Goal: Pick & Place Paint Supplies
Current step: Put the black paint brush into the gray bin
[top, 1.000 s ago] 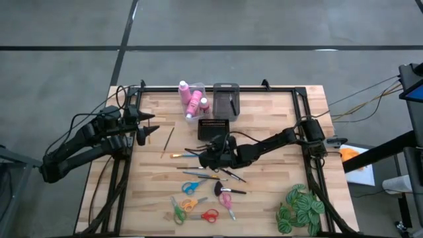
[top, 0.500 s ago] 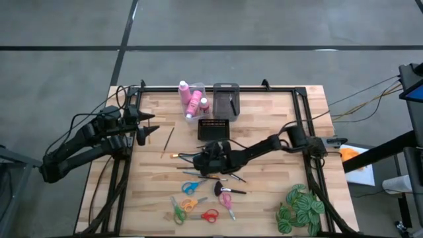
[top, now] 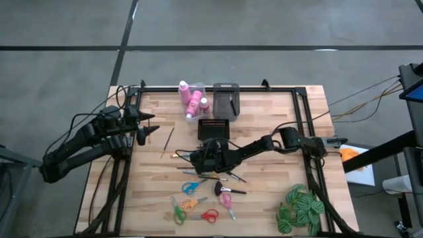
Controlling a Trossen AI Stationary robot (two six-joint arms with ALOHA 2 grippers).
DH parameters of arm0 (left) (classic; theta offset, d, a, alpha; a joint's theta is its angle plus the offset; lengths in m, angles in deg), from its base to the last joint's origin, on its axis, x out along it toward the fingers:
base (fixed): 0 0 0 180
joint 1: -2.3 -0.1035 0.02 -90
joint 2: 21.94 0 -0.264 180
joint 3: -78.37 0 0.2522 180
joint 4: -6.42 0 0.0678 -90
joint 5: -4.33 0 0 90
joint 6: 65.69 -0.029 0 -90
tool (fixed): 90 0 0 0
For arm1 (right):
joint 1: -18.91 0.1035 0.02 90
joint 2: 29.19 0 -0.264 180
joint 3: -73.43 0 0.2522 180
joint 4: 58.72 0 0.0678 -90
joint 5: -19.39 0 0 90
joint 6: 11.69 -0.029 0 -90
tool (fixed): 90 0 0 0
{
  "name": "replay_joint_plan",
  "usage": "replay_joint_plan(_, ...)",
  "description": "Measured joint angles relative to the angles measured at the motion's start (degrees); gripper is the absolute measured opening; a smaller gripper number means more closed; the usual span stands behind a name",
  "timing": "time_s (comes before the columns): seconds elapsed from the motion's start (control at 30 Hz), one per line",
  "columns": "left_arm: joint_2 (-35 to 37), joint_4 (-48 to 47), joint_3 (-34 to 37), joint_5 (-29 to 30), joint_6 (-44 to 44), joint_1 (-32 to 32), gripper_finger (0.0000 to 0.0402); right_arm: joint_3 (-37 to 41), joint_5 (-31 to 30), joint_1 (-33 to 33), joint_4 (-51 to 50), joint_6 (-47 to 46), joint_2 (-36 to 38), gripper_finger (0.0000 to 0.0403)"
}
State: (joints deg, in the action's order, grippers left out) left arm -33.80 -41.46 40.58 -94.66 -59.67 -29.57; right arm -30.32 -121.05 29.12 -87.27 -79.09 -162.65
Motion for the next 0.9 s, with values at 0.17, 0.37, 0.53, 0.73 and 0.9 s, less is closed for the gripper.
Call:
replay_joint_plan(0.17,0.0,0.0,0.0,0.0,0.0,0.0,0.0311,0.0,-1.2,-0.5,0.0,0.2,0.2,0.0109)
replay_joint_plan(0.37,0.0,0.0,0.0,0.0,0.0,0.0,0.0311,0.0,-0.2,-1.9,0.0,0.3,0.3,0.0109)
replay_joint_plan(0.53,0.0,0.0,0.0,0.0,0.0,0.0,0.0311,0.1,2.7,-2.9,0.0,0.5,0.3,0.0109)
replay_joint_plan(0.73,0.0,0.0,0.0,0.0,0.0,0.0,0.0311,0.4,5.8,-3.0,0.0,0.5,0.3,0.0109)
replay_joint_plan(0.9,0.0,0.0,0.0,0.0,0.0,0.0,0.0311,1.0,7.0,-3.0,0.0,0.5,0.3,0.0109)
